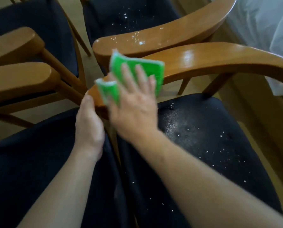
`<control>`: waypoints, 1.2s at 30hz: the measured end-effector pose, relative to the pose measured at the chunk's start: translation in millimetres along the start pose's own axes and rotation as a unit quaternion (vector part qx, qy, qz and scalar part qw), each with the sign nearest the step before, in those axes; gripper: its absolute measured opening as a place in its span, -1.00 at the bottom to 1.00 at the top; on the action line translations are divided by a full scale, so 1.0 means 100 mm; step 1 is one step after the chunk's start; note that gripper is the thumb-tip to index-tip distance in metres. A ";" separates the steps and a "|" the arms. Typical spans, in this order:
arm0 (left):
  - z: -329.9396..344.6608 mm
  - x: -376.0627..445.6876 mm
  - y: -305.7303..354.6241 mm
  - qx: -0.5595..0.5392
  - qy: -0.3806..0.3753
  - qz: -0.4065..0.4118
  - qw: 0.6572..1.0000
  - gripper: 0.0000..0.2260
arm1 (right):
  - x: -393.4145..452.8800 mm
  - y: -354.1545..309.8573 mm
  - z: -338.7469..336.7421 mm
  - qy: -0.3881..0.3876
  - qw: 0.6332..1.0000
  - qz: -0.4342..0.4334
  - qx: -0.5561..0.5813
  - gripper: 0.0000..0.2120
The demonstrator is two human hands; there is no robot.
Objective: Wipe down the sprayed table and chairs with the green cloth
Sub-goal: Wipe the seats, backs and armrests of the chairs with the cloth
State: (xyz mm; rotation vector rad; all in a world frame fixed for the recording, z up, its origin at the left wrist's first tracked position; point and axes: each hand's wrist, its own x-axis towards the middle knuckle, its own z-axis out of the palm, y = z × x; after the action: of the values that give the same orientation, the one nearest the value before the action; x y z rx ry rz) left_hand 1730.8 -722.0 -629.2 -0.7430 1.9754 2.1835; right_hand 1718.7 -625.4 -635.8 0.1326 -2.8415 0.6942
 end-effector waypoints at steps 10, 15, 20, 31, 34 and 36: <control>-0.28 -0.39 -0.52 -0.159 -0.118 -0.111 0.974 -0.61 | -0.58 0.18 -0.02 -0.142 0.969 -0.189 0.071 -0.56; -0.03 -0.62 -0.74 0.069 -0.180 -0.234 0.953 -0.64 | -1.14 0.67 0.00 -0.212 0.905 0.251 0.269 -0.60; 0.08 -0.68 -0.89 0.169 -0.189 -0.203 0.946 -0.81 | -1.08 1.21 -0.38 0.049 0.690 0.536 0.484 -0.69; -0.27 -0.23 -1.10 0.500 -0.038 -0.070 0.862 -0.55 | -0.44 1.70 0.12 -0.258 0.923 0.280 0.046 -0.46; -0.36 -0.14 -1.12 0.583 -0.024 -0.113 0.804 -0.31 | -0.47 1.79 0.49 -0.285 0.930 0.230 -0.024 -0.40; -0.37 -0.13 -1.16 0.614 -0.039 -0.108 0.781 -0.28 | -0.47 1.89 0.62 -0.247 0.942 0.223 -0.050 -0.38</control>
State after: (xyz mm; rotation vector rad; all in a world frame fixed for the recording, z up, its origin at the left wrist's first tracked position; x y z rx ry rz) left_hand 1798.3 -736.6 -730.7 -0.5341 2.4481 0.4429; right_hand 1727.0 -485.4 -783.9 -0.4294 -3.4303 0.6693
